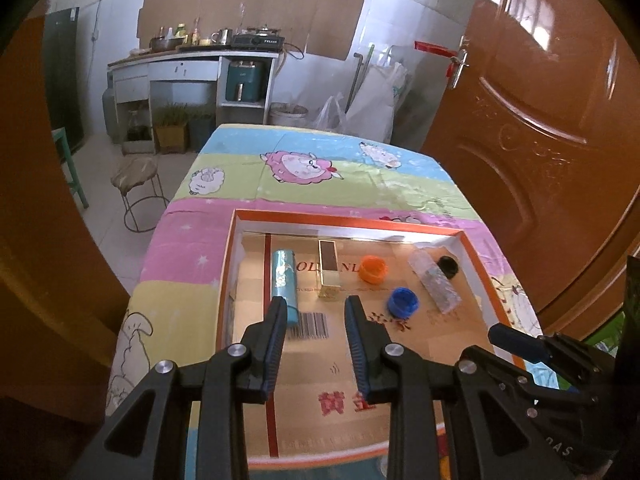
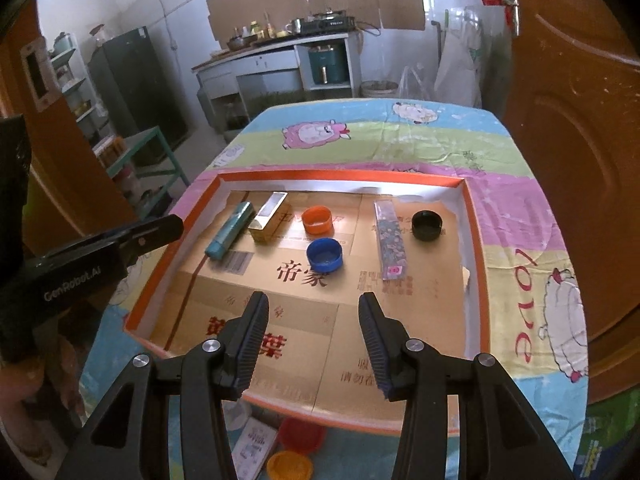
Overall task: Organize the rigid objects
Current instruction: 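Move both tools back toward the items left on the sheet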
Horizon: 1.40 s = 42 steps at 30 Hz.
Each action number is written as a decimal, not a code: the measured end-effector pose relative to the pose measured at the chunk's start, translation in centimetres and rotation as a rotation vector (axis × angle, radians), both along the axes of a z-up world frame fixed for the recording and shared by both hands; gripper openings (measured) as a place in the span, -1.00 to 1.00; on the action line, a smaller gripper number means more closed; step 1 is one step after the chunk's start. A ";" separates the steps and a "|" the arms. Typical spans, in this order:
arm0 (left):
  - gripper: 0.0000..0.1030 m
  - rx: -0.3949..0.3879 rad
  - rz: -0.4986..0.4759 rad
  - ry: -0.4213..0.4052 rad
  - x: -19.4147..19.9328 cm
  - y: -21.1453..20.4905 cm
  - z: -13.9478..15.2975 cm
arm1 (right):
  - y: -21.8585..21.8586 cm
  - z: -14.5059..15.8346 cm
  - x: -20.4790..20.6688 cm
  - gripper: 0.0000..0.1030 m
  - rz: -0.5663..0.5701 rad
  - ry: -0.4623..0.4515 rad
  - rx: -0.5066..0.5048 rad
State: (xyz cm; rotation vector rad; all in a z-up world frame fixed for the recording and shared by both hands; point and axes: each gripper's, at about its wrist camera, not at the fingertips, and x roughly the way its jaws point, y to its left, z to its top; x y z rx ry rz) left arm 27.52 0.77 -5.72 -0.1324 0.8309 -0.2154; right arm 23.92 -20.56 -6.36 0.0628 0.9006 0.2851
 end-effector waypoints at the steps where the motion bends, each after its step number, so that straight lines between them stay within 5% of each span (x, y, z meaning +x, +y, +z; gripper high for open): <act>1: -0.42 -0.001 -0.002 -0.005 -0.5 0.0 0.2 | 0.0 0.2 -0.2 -0.06 0.000 -0.002 0.000; 27: -0.42 0.003 -0.052 -0.062 -10.9 0.0 2.4 | -1.1 3.6 -10.4 -0.06 -0.048 -0.073 -0.015; 42: -0.42 0.039 -0.278 0.038 -15.8 -7.8 -4.8 | -4.9 0.9 -14.3 -0.06 -0.148 -0.017 -0.012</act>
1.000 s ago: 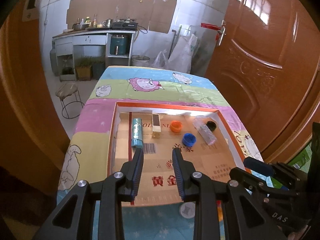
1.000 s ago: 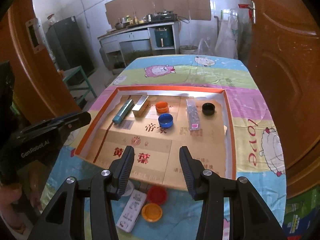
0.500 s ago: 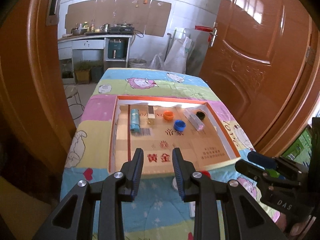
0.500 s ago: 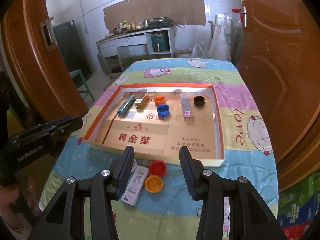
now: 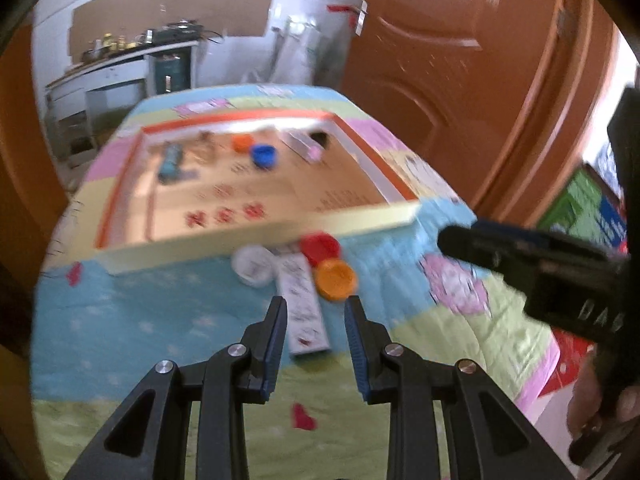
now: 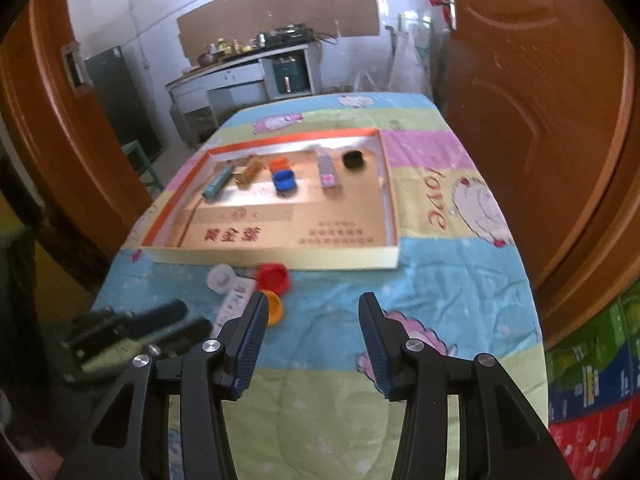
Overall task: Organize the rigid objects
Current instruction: 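Move both tools back toward the items left on the sheet, then grasp the white Hello Kitty box upright with the left tool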
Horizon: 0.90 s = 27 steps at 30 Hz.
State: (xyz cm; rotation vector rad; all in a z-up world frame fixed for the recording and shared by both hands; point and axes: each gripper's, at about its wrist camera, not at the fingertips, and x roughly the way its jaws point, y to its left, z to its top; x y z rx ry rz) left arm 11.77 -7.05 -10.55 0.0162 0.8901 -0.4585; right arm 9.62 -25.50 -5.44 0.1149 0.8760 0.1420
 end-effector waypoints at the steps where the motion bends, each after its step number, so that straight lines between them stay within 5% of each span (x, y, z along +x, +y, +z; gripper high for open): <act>1: -0.42 0.012 -0.006 0.006 -0.1 -0.5 -0.5 | -0.4 -0.1 -0.2 -0.06 -0.009 0.003 0.004; 15: -0.42 0.103 0.093 0.006 0.9 -1.1 -2.7 | -2.1 -1.5 -0.2 -0.06 -0.037 0.025 0.025; 27: -0.49 0.015 0.084 0.012 1.1 0.4 -3.0 | -1.3 -2.7 -0.1 -0.06 0.002 0.044 0.041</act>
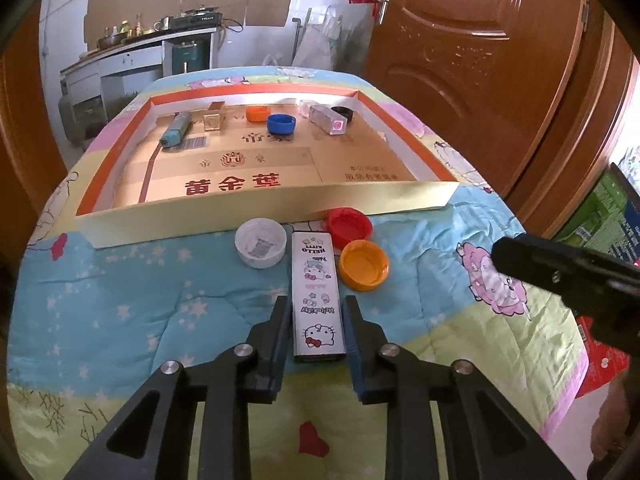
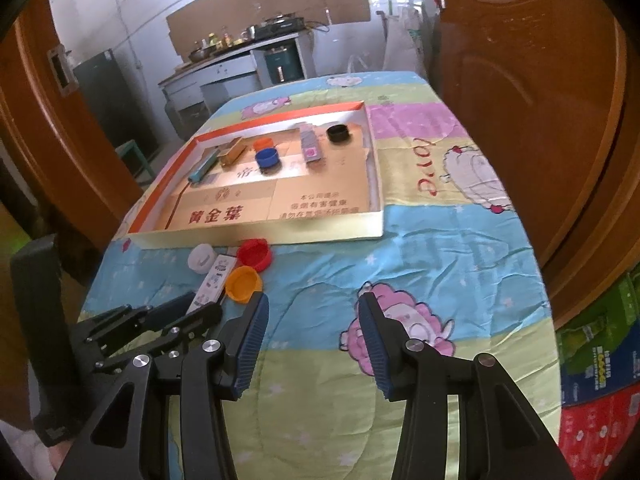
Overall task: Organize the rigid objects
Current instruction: 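Grasp the white Hello Kitty box upright with the left tool, then grasp the orange cap with the right tool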
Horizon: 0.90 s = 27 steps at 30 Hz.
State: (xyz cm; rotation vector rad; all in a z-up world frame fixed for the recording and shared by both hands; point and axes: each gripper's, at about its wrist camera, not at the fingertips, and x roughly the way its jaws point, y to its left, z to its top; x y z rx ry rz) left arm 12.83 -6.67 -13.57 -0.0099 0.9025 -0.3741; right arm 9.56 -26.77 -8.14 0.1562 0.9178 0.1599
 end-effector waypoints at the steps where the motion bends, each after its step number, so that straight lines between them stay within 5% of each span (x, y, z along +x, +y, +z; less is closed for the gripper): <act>1: -0.49 -0.002 0.001 -0.005 -0.1 0.0 0.1 | 0.2 -0.2 0.0 -0.06 0.010 0.004 0.003; 13: -0.50 0.007 0.017 0.001 -1.6 2.8 0.0 | 4.9 -2.8 1.5 -0.06 0.148 0.043 -0.002; 27: -0.49 0.012 -0.002 0.019 1.0 2.0 -0.1 | 4.5 -3.6 2.6 -0.06 0.115 0.072 0.008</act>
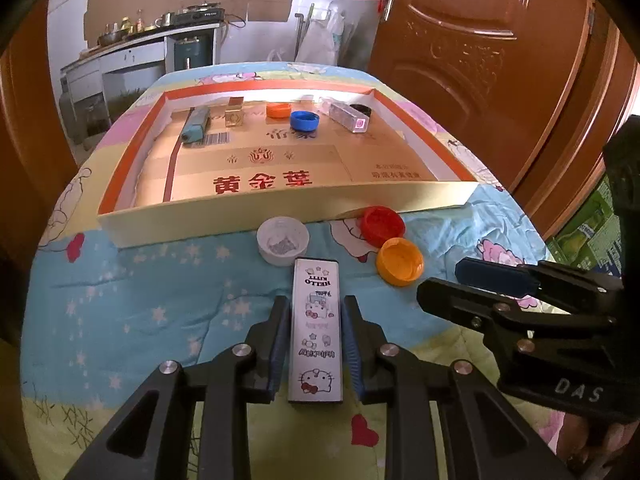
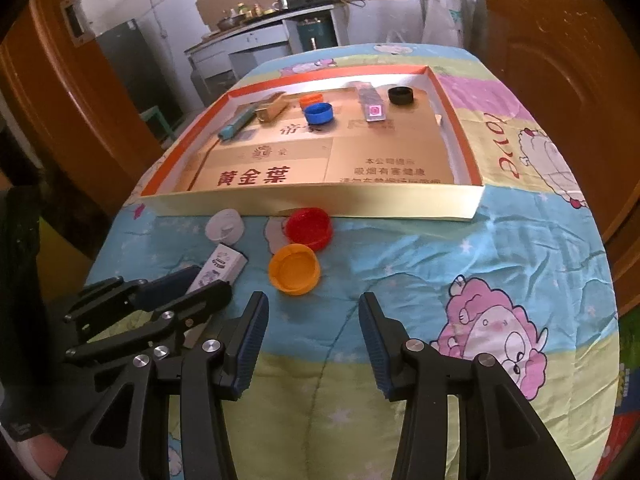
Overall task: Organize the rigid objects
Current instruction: 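Grasp the orange cap with the right tool, then carry the Hello Kitty box and orange cap with both tools over the tray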
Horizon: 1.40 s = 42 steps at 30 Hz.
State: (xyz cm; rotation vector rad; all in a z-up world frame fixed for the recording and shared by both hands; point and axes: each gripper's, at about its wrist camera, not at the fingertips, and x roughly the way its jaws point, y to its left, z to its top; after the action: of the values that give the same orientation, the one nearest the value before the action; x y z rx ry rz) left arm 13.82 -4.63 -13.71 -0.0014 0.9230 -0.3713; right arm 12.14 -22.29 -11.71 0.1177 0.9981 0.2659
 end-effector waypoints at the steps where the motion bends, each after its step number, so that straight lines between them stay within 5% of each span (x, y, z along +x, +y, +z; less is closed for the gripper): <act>1: -0.49 -0.008 0.000 -0.005 -0.1 0.1 0.0 | 0.0 0.0 0.0 -0.06 0.001 0.001 -0.004; 14: -0.49 -0.041 0.045 -0.058 -1.7 3.0 1.5 | 2.8 -0.9 2.0 -0.07 0.063 -0.045 -0.065; 16: -0.49 -0.042 0.050 -0.066 -1.7 3.2 1.8 | 3.3 -1.0 2.3 -0.40 0.063 -0.050 -0.092; 42: -0.49 -0.082 0.063 -0.170 -1.4 3.9 6.5 | 2.0 4.9 -0.9 -0.40 0.042 -0.166 -0.071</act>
State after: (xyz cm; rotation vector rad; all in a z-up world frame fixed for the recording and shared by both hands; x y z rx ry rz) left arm 12.38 -0.73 -7.21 -0.0728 0.7379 -0.3454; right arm 11.25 -20.34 -6.76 0.0094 0.8444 0.2740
